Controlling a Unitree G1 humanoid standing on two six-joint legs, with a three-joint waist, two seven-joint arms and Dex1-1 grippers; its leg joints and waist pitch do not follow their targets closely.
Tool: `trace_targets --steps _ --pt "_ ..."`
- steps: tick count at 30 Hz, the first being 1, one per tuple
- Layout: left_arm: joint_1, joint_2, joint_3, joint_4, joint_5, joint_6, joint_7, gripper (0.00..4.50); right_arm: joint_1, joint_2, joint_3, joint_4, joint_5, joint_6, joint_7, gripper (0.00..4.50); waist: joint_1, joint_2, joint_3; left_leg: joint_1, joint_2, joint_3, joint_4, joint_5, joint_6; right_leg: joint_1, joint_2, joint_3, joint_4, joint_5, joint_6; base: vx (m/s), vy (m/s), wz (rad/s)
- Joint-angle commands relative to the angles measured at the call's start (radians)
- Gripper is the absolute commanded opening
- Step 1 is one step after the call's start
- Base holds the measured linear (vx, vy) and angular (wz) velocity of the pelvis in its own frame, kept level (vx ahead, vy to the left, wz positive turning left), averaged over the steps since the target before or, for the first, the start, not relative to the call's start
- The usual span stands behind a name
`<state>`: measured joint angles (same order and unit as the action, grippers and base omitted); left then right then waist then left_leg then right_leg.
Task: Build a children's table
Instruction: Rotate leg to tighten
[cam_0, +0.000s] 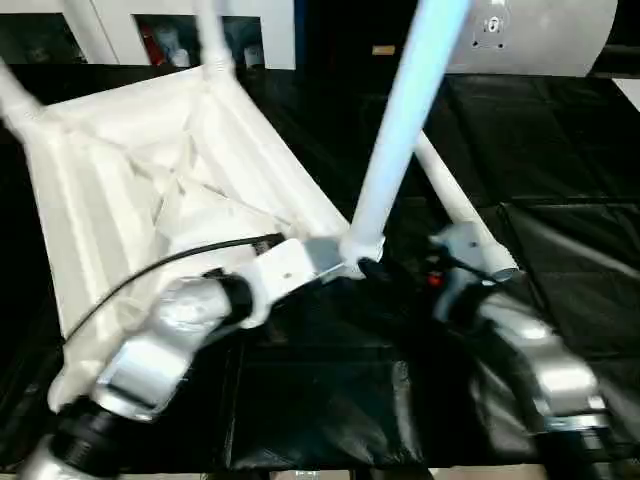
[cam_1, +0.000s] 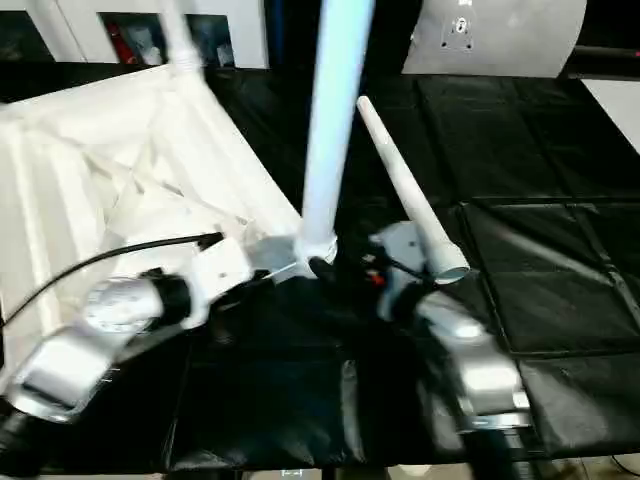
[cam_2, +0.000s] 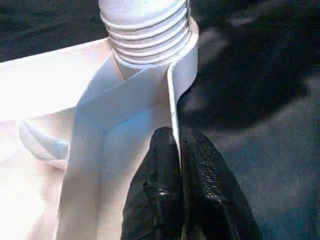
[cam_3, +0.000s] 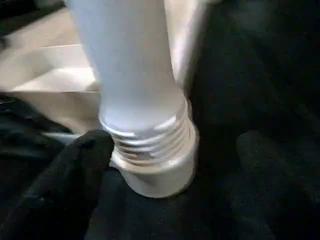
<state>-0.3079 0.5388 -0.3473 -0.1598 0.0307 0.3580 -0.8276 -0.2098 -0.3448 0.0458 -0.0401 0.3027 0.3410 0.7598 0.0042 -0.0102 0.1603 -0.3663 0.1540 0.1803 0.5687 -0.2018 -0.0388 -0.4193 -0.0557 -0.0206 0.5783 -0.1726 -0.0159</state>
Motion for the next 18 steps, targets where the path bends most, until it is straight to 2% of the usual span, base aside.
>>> trace_targets --steps 1,4,6,7,9,14,15,18 --pt "0.031 0.035 -0.045 0.034 0.0 -0.037 -0.093 0.0 -0.003 -0.034 0.004 -0.029 0.034 -0.006 0.092 4.44 0.004 0.006 -0.058 0.013 0.073 -0.023 -0.065 -0.098 0.11 0.053 -0.081 0.047 -0.048 -0.093 -0.275 0.0 0.0 0.0" --pt "0.026 0.095 -0.054 0.061 -0.05 -0.138 -0.213 0.0 -0.042 -0.119 0.043 -0.015 0.035 -0.025 0.213 4.44 0.008 0.003 -0.062 0.014 0.072 -0.02 -0.06 -0.055 0.138 0.053 -0.082 0.045 -0.039 -0.044 -0.298 0.0 0.0 0.0" --pt "0.024 0.101 -0.056 0.062 -0.06 -0.149 -0.234 0.0 -0.05 -0.128 0.054 -0.008 0.029 -0.03 0.232 4.44 0.008 0.004 -0.06 0.016 0.073 -0.019 -0.06 -0.056 0.138 0.051 -0.082 0.045 -0.04 -0.05 -0.304 0.0 0.0 0.0" --pt "0.016 0.116 -0.066 0.068 -0.071 -0.174 -0.279 0.0 -0.07 -0.143 0.083 0.023 0.0 -0.064 0.268 4.44 0.011 0.003 -0.061 0.017 0.074 -0.018 -0.059 -0.056 0.138 0.05 -0.083 0.046 -0.039 -0.056 -0.308 0.0 0.0 0.0" --pt "0.005 0.132 -0.08 0.085 -0.067 -0.208 -0.321 0.0 -0.088 -0.152 0.105 0.048 -0.009 -0.075 0.309 4.44 0.015 0.002 -0.06 0.019 0.074 -0.017 -0.058 -0.05 0.139 0.048 -0.083 0.045 -0.038 -0.065 -0.312 0.0 0.0 0.0" --pt "-0.012 0.152 -0.101 0.113 -0.07 -0.262 -0.385 0.0 -0.123 -0.165 0.151 0.088 -0.02 -0.101 0.382 4.44 0.027 0.002 -0.065 0.021 0.074 -0.015 -0.054 -0.021 0.144 0.049 -0.082 0.046 -0.031 -0.03 -0.321 0.0 0.0 0.0" --pt "-0.015 0.154 -0.104 0.117 -0.071 -0.269 -0.391 0.0 -0.129 -0.166 0.158 0.095 -0.019 -0.101 0.394 4.16 0.027 0.0 -0.065 0.02 0.074 -0.015 -0.054 -0.019 0.145 0.05 -0.082 0.045 -0.029 -0.027 -0.324 0.0 0.0 0.0" --pt "-0.025 0.155 -0.109 0.129 -0.074 -0.286 -0.409 0.0 -0.155 -0.166 0.178 0.128 -0.025 -0.112 0.421 4.03 0.026 0.0 -0.064 0.017 0.074 -0.015 -0.053 -0.025 0.144 0.051 -0.084 0.045 -0.029 -0.04 -0.327 0.0 0.0 0.0"
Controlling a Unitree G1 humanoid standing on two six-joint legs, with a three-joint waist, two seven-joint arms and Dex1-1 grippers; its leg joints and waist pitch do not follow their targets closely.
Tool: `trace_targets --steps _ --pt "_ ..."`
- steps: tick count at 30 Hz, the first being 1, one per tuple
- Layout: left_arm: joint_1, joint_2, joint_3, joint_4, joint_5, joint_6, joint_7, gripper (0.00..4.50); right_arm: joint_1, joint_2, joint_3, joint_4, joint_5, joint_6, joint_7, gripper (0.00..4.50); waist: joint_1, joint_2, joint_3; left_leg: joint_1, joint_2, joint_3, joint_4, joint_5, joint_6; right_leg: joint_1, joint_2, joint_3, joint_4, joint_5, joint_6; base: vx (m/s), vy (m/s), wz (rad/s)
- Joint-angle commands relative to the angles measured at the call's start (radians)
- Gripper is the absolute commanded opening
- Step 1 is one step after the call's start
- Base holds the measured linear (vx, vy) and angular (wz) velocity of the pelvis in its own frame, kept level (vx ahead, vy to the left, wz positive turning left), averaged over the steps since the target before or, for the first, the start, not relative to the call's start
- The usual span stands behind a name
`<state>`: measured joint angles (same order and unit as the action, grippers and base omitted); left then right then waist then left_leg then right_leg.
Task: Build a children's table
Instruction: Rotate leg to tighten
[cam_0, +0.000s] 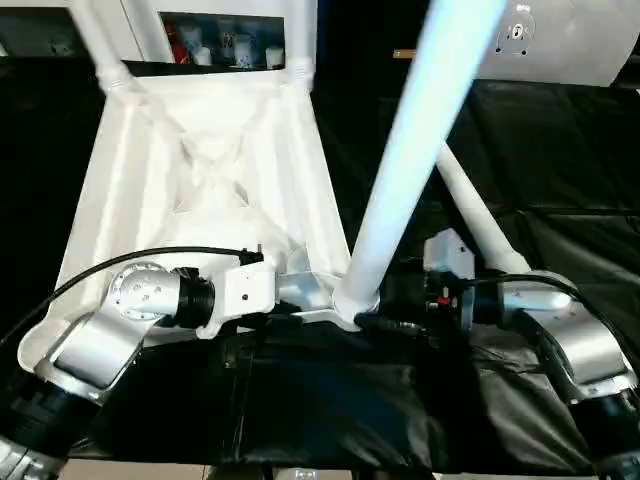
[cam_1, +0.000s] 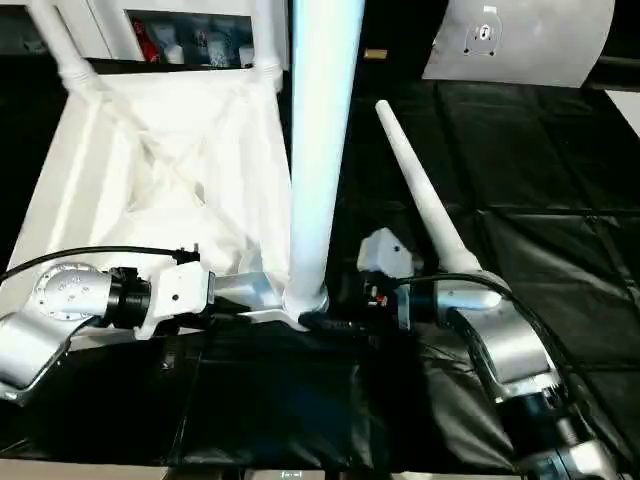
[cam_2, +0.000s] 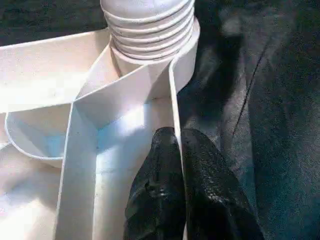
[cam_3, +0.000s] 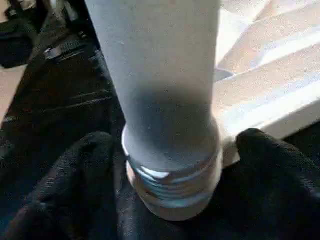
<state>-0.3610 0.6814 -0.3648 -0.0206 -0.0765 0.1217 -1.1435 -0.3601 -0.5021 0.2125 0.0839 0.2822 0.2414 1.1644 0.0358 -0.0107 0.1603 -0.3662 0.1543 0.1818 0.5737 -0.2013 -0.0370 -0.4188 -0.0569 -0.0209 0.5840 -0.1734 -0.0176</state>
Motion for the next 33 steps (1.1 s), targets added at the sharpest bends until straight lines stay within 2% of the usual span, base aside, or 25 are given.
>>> trace_targets --steps 1,7,13,16,21,22,24,25,26,27,28,29,30,31,32,33 --pt "0.023 0.011 -0.092 -0.006 0.035 -0.055 -0.096 0.0 -0.014 -0.006 0.017 0.018 -0.01 -0.019 0.024 3.91 -0.004 0.0 -0.063 0.018 0.075 -0.017 -0.059 -0.037 0.134 0.051 -0.085 0.047 -0.037 -0.059 -0.322 0.0 0.0 0.0" --pt "0.011 0.005 -0.097 0.014 0.033 -0.077 -0.11 0.0 -0.045 0.011 0.032 0.065 -0.024 -0.049 0.044 3.28 -0.004 -0.001 -0.063 0.017 0.075 -0.017 -0.06 -0.047 0.124 0.05 -0.084 0.046 -0.038 -0.086 -0.316 0.0 0.0 0.0" --pt "0.01 0.002 -0.1 0.023 0.039 -0.086 -0.113 0.0 -0.056 0.027 0.039 0.078 -0.026 -0.063 0.041 2.88 -0.004 -0.001 -0.063 0.016 0.075 -0.017 -0.059 -0.042 0.126 0.05 -0.083 0.047 -0.036 -0.077 -0.318 0.0 0.0 0.0" --pt "0.011 0.0 -0.1 0.022 0.039 -0.081 -0.108 0.0 -0.046 0.03 0.042 0.068 -0.022 -0.061 0.044 2.76 -0.006 -0.007 -0.063 0.016 0.075 -0.016 -0.059 -0.054 0.123 0.05 -0.084 0.047 -0.039 -0.105 -0.312 0.0 0.0 0.0" --pt "0.027 -0.015 -0.079 -0.002 0.021 -0.033 -0.07 0.0 -0.005 0.049 0.035 0.024 -0.003 -0.008 0.005 2.7 -0.006 -0.003 -0.058 0.016 0.075 -0.017 -0.062 -0.063 0.113 0.048 -0.084 0.049 -0.042 -0.129 -0.298 0.0 0.0 0.0" --pt "0.031 -0.025 -0.072 -0.013 0.019 -0.007 -0.047 0.0 0.005 0.063 0.031 0.013 -0.002 0.008 -0.027 2.7 -0.006 -0.005 -0.058 0.015 0.074 -0.018 -0.062 -0.067 0.11 0.049 -0.083 0.049 -0.043 -0.134 -0.295 0.0 0.0 0.0" --pt "0.04 -0.063 -0.052 -0.048 0.018 0.077 0.033 0.0 0.034 0.117 0.022 -0.016 -0.015 0.052 -0.139 2.7 -0.006 -0.003 -0.057 0.014 0.077 -0.019 -0.064 -0.073 0.098 0.049 -0.086 0.05 -0.044 -0.141 -0.294 0.0 0.0 0.0" --pt "0.045 -0.118 -0.032 -0.08 0.015 0.159 0.124 0.0 0.052 0.178 0.017 -0.031 -0.049 0.078 -0.262 2.7 -0.009 0.001 -0.053 0.013 0.078 -0.019 -0.067 -0.097 0.079 0.047 -0.085 0.05 -0.047 -0.176 -0.29 0.0 0.0 0.0" --pt "0.045 -0.118 -0.032 -0.08 0.015 0.159 0.124 0.0 0.052 0.178 0.017 -0.031 -0.049 0.078 -0.262 2.69 -0.01 -0.001 -0.049 0.013 0.077 -0.02 -0.071 -0.121 0.067 0.044 -0.085 0.05 -0.054 -0.218 -0.284 0.0 0.0 0.0" --pt "0.049 -0.182 -0.02 -0.118 0.013 0.246 0.212 0.0 0.06 0.258 -0.003 -0.034 -0.066 0.117 -0.396 2.69 -0.013 -0.003 -0.044 0.013 0.072 -0.025 -0.075 -0.186 0.039 0.044 -0.085 0.048 -0.064 -0.34 -0.254 0.0 0.0 0.0" --pt "0.051 -0.216 -0.017 -0.132 0.018 0.285 0.255 0.0 0.06 0.303 -0.018 -0.032 -0.069 0.139 -0.464 2.69 -0.023 -0.002 -0.038 0.012 0.07 -0.033 -0.081 -0.247 -0.004 0.04 -0.088 0.049 -0.074 -0.492 -0.203 -0.056 0.002 -0.08" --pt "0.051 -0.248 -0.018 -0.144 0.026 0.322 0.293 0.0 0.06 0.347 -0.033 -0.032 -0.073 0.163 -0.533 2.69 -0.027 -0.004 -0.041 0.014 0.069 -0.035 -0.082 -0.262 -0.01 0.039 -0.089 0.049 -0.078 -0.527 -0.188 -0.056 0.002 -0.08" --pt "0.051 -0.253 -0.019 -0.146 0.028 0.327 0.299 0.0 0.06 0.353 -0.035 -0.032 -0.075 0.167 -0.543 2.69 -0.034 -0.006 -0.04 0.01 0.069 -0.038 -0.083 -0.27 -0.016 0.04 -0.09 0.049 -0.079 -0.547 -0.173 -0.05 0.006 -0.11" --pt "0.047 -0.313 -0.023 -0.156 0.059 0.38 0.369 0.0 0.055 0.419 -0.044 -0.032 -0.1 0.197 -0.645 2.69 -0.047 -0.007 -0.038 0.006 0.067 -0.044 -0.088 -0.281 -0.022 0.037 -0.087 0.048 -0.083 -0.585 -0.14 0.0 0.0 0.0" --pt "0.044 -0.351 -0.022 -0.157 0.078 0.406 0.412 0.0 0.05 0.451 -0.045 -0.033 -0.12 0.21 -0.696 2.69 -0.051 -0.005 -0.038 0.007 0.065 -0.043 -0.086 -0.289 -0.021 0.032 -0.087 0.048 -0.088 -0.595 -0.131 0.0 0.0 0.0" --pt "0.042 -0.381 -0.023 -0.156 0.097 0.422 0.448 0.0 0.047 0.478 -0.044 -0.035 -0.129 0.219 -0.732 2.69 -0.055 -0.007 -0.038 0.008 0.065 -0.043 -0.085 -0.296 -0.02 0.031 -0.087 0.049 -0.091 -0.604 -0.123 0.0 0.0 0.0"
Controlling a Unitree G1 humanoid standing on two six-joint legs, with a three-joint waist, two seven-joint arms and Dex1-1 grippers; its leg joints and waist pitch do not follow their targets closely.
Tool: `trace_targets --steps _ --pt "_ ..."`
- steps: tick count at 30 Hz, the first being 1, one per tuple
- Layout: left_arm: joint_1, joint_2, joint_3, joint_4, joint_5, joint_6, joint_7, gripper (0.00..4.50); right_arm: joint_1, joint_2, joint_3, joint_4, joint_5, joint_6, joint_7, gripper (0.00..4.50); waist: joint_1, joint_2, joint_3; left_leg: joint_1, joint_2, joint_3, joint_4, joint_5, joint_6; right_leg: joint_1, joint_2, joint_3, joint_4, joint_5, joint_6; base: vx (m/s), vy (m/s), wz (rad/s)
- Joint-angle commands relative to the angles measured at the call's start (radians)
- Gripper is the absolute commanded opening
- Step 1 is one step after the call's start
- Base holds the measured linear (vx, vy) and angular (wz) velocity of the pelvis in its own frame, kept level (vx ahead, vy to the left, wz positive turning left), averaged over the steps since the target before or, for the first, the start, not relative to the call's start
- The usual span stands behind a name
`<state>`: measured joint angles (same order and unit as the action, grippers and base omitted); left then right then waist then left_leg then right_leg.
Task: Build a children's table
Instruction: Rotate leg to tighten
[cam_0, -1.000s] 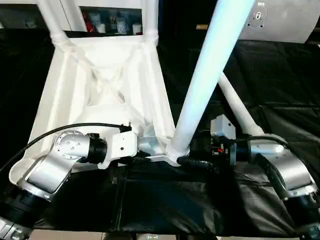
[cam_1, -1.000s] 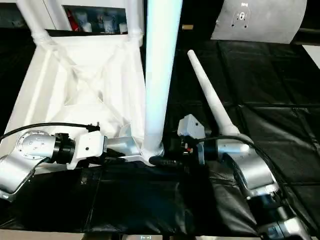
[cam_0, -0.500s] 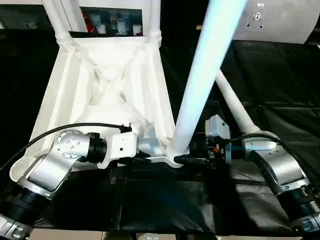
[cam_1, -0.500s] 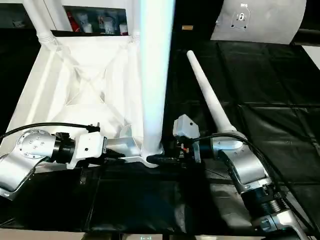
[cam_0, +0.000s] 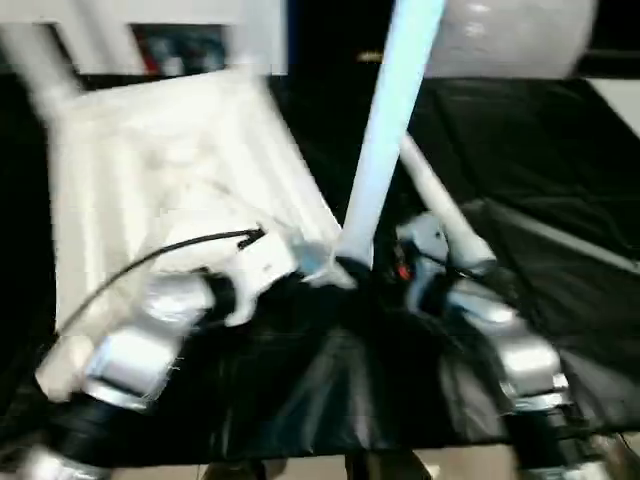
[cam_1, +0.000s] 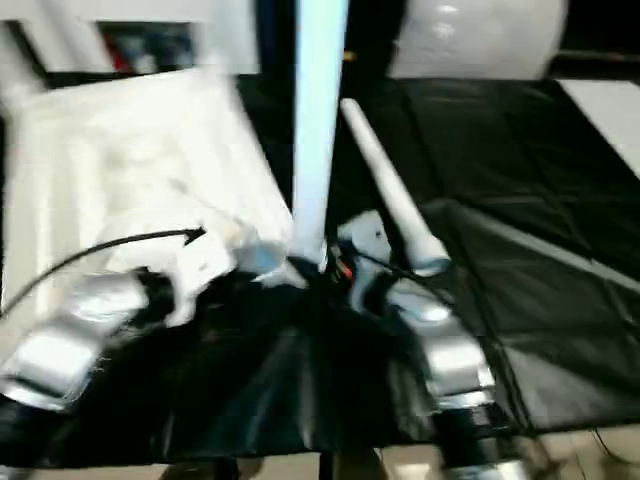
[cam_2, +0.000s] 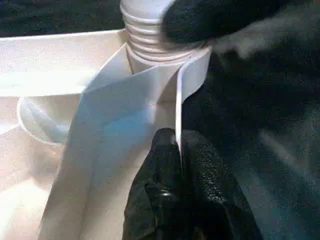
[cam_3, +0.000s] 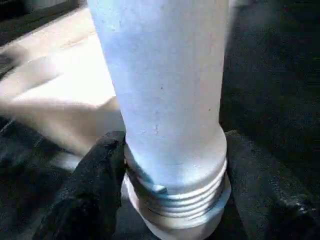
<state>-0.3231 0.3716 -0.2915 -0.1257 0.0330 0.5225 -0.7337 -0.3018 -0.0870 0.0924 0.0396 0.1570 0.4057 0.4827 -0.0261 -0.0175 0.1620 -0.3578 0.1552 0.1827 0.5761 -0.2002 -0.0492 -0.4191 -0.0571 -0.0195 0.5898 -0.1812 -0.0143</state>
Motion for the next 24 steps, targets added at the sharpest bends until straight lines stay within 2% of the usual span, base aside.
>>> trace_targets --steps 1,3,4,5,6,9,10,11,13,14,16,17,18,20,23,24 --pt "0.001 -0.097 -0.097 -0.053 0.004 0.035 0.07 0.0 -0.013 0.086 0.077 0.002 -0.011 0.062 -0.074 2.69 0.003 -0.001 -0.047 -0.001 0.063 -0.042 -0.084 -0.27 0.0 0.032 -0.086 0.051 -0.096 -0.551 -0.125 0.0 0.0 0.0" --pt "-0.003 -0.136 -0.097 -0.054 0.016 0.048 0.11 0.0 -0.015 0.103 0.092 -0.005 -0.035 0.045 -0.095 2.69 0.004 0.0 -0.047 -0.002 0.064 -0.039 -0.084 -0.254 0.009 0.03 -0.082 0.051 -0.093 -0.497 -0.13 0.0 0.0 0.0" --pt "-0.005 -0.146 -0.099 -0.058 0.017 0.055 0.12 0.0 -0.012 0.1 0.101 -0.007 -0.041 0.032 -0.086 2.69 0.007 -0.002 -0.049 0.001 0.063 -0.033 -0.08 -0.24 0.023 0.029 -0.079 0.053 -0.09 -0.427 -0.145 0.0 0.0 0.0" --pt "-0.006 -0.15 -0.101 -0.061 0.017 0.06 0.125 0.0 -0.01 0.097 0.107 -0.008 -0.044 0.023 -0.08 3.04 0.007 -0.002 -0.049 0.001 0.063 -0.033 -0.08 -0.24 0.023 0.029 -0.079 0.053 -0.09 -0.427 -0.145 0.0 0.0 0.0" --pt "-0.006 -0.148 -0.103 -0.065 0.019 0.062 0.124 0.0 -0.004 0.093 0.105 -0.011 -0.043 0.021 -0.079 3.39 0.01 -0.005 -0.053 -0.002 0.064 -0.029 -0.079 -0.199 0.038 0.035 -0.076 0.052 -0.082 -0.334 -0.168 0.0 0.0 0.0" --pt "-0.001 -0.101 -0.109 -0.07 0.033 0.047 0.093 0.0 0.014 0.067 0.076 -0.023 -0.026 0.03 -0.073 3.52 0.012 -0.003 -0.058 -0.003 0.063 -0.026 -0.074 -0.136 0.065 0.041 -0.076 0.051 -0.071 -0.211 -0.199 0.0 0.0 0.0" --pt "0.004 -0.079 -0.104 -0.07 0.034 0.042 0.075 0.0 0.018 0.047 0.071 -0.028 -0.025 0.021 -0.054 3.68 0.013 -0.002 -0.062 -0.005 0.061 -0.024 -0.069 -0.09 0.085 0.047 -0.074 0.05 -0.062 -0.135 -0.223 0.0 0.0 0.0" --pt "0.01 -0.063 -0.099 -0.073 0.038 0.039 0.058 0.0 0.023 0.032 0.065 -0.036 -0.024 0.013 -0.039 3.68 0.013 -0.002 -0.062 -0.005 0.061 -0.024 -0.069 -0.09 0.085 0.047 -0.074 0.05 -0.062 -0.135 -0.223 0.0 0.0 0.0" --pt "0.019 -0.03 -0.087 -0.075 0.037 0.027 0.029 0.0 0.036 -0.001 0.055 -0.054 -0.014 0.002 0.005 3.9 0.015 0.004 -0.072 -0.011 0.059 -0.024 -0.059 0.001 0.121 0.056 -0.072 0.048 -0.042 0.04 -0.263 0.0 0.0 0.0" --pt "0.023 -0.017 -0.083 -0.075 0.035 0.02 0.019 0.0 0.041 -0.015 0.052 -0.062 -0.007 0.0 0.026 3.99 0.016 0.003 -0.071 -0.01 0.061 -0.021 -0.058 0.016 0.138 0.055 -0.073 0.047 -0.039 0.088 -0.281 0.0 0.0 0.0" --pt "0.031 0.052 -0.066 -0.056 0.012 -0.058 -0.057 0.0 0.052 -0.104 0.038 -0.074 0.006 -0.026 0.136 4.24 0.019 0.002 -0.069 -0.012 0.06 -0.021 -0.058 -0.002 0.152 0.059 -0.073 0.045 -0.041 0.08 -0.292 0.0 0.0 0.0" --pt "0.031 0.052 -0.066 -0.056 0.012 -0.058 -0.057 0.0 0.052 -0.104 0.038 -0.074 0.006 -0.026 0.136 4.31 0.022 0.003 -0.068 -0.01 0.061 -0.022 -0.058 -0.018 0.153 0.059 -0.074 0.045 -0.043 0.06 -0.292 0.0 0.0 0.0" --pt "0.036 0.086 -0.063 -0.042 -0.005 -0.112 -0.104 0.0 0.057 -0.155 0.041 -0.083 0.025 -0.054 0.219 4.36 0.024 0.004 -0.063 -0.007 0.064 -0.021 -0.062 -0.07 0.144 0.055 -0.075 0.044 -0.052 -0.03 -0.29 0.0 0.0 0.0" --pt "0.042 0.15 -0.07 -0.01 -0.023 -0.201 -0.191 0.0 0.061 -0.244 0.057 -0.089 0.035 -0.096 0.334 4.43 0.031 0.005 -0.059 -0.004 0.066 -0.023 -0.065 -0.117 0.134 0.051 -0.077 0.044 -0.06 -0.115 -0.274 0.0 0.0 0.0" --pt "0.042 0.183 -0.078 0.012 -0.021 -0.257 -0.237 0.0 0.054 -0.271 0.051 -0.074 0.046 -0.111 0.374 4.43 0.036 0.005 -0.058 0.005 0.07 -0.02 -0.067 -0.139 0.116 0.043 -0.076 0.047 -0.063 -0.16 -0.263 0.0 0.0 0.0" --pt "0.043 0.202 -0.074 0.025 -0.042 -0.289 -0.285 0.0 0.043 -0.299 0.05 -0.062 0.047 -0.131 0.414 4.43 0.039 0.006 -0.061 0.003 0.069 -0.021 -0.067 -0.126 0.11 0.044 -0.077 0.047 -0.06 -0.152 -0.269 0.0 0.0 0.0"
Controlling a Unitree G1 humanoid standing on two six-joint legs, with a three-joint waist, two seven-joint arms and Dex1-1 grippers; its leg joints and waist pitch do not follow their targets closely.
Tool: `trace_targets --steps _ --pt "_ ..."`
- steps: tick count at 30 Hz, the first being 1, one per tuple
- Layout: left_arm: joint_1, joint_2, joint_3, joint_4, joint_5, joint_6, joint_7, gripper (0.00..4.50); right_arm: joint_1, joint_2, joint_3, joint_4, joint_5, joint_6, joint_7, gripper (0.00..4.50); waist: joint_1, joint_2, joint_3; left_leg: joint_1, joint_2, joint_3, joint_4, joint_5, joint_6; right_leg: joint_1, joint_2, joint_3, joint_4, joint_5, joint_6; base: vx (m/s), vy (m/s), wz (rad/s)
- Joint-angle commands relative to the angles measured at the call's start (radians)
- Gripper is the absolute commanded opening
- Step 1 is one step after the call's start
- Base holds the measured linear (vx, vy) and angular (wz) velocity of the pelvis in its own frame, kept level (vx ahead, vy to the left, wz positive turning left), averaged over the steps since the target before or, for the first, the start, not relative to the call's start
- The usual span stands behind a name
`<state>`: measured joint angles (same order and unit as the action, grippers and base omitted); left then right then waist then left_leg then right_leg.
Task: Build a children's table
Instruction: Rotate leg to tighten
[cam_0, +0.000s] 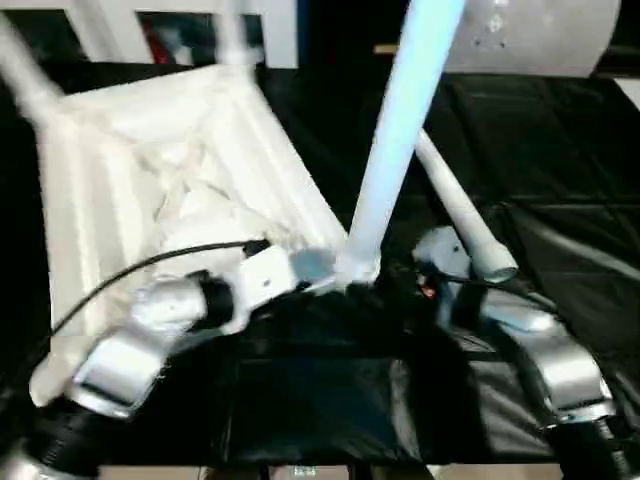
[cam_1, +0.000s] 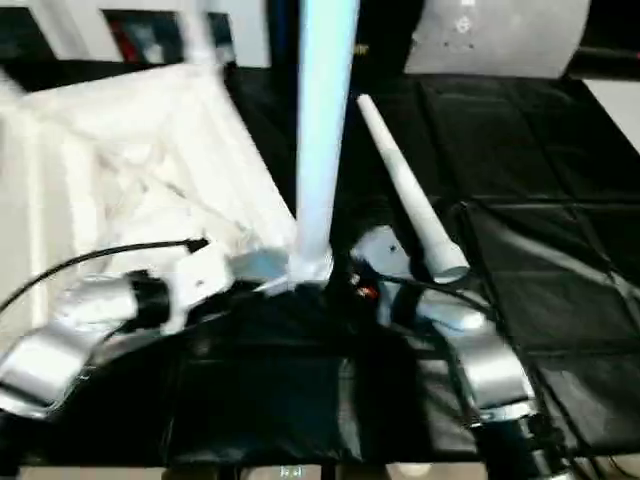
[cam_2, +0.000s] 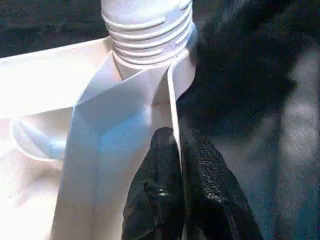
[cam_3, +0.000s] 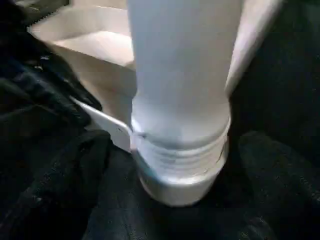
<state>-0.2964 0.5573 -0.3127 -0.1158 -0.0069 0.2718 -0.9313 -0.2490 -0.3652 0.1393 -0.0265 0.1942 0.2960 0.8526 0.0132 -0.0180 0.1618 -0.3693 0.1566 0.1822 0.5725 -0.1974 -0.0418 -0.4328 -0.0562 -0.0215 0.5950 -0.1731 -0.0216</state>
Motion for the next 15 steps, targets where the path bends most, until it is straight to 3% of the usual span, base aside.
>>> trace_targets --steps 1,6,8,11,13,15 --pt "0.015 0.028 -0.053 0.022 -0.01 -0.053 -0.111 0.0 -0.017 -0.034 0.003 0.013 0.014 -0.024 0.07 4.43 -0.002 0.0 -0.06 0.014 0.068 -0.019 -0.062 -0.122 0.103 0.058 -0.077 0.049 -0.063 -0.153 -0.261 0.0 0.0 0.0" --pt "-0.004 0.08 -0.075 0.058 -0.032 -0.128 -0.211 0.0 -0.054 -0.089 0.016 0.061 0.02 -0.088 0.169 4.43 0.006 -0.001 -0.065 0.014 0.067 -0.015 -0.055 -0.054 0.136 0.06 -0.078 0.05 -0.048 -0.05 -0.289 0.0 0.0 0.0" --pt "-0.021 0.095 -0.087 0.083 -0.039 -0.173 -0.254 0.0 -0.073 -0.116 0.031 0.084 0.036 -0.112 0.24 4.43 0.008 -0.006 -0.066 0.014 0.065 -0.015 -0.053 -0.05 0.145 0.061 -0.079 0.049 -0.047 -0.056 -0.293 0.0 0.0 0.0" --pt "-0.03 0.098 -0.092 0.094 -0.038 -0.192 -0.277 0.0 -0.083 -0.128 0.043 0.095 0.044 -0.118 0.287 4.43 0.013 -0.005 -0.067 0.015 0.068 -0.014 -0.052 -0.043 0.15 0.061 -0.079 0.049 -0.046 -0.06 -0.294 0.0 0.0 0.0" --pt "-0.036 0.098 -0.094 0.102 -0.039 -0.204 -0.29 0.0 -0.092 -0.134 0.051 0.104 0.049 -0.123 0.313 4.08 0.012 -0.005 -0.066 0.014 0.068 -0.015 -0.052 -0.046 0.151 0.061 -0.079 0.048 -0.047 -0.074 -0.296 0.0 0.0 0.0" --pt "-0.042 0.1 -0.1 0.107 -0.043 -0.212 -0.3 0.0 -0.109 -0.13 0.061 0.124 0.05 -0.131 0.33 4.08 0.012 -0.006 -0.066 0.014 0.069 -0.015 -0.052 -0.043 0.15 0.061 -0.08 0.048 -0.046 -0.079 -0.298 0.0 0.0 0.0"
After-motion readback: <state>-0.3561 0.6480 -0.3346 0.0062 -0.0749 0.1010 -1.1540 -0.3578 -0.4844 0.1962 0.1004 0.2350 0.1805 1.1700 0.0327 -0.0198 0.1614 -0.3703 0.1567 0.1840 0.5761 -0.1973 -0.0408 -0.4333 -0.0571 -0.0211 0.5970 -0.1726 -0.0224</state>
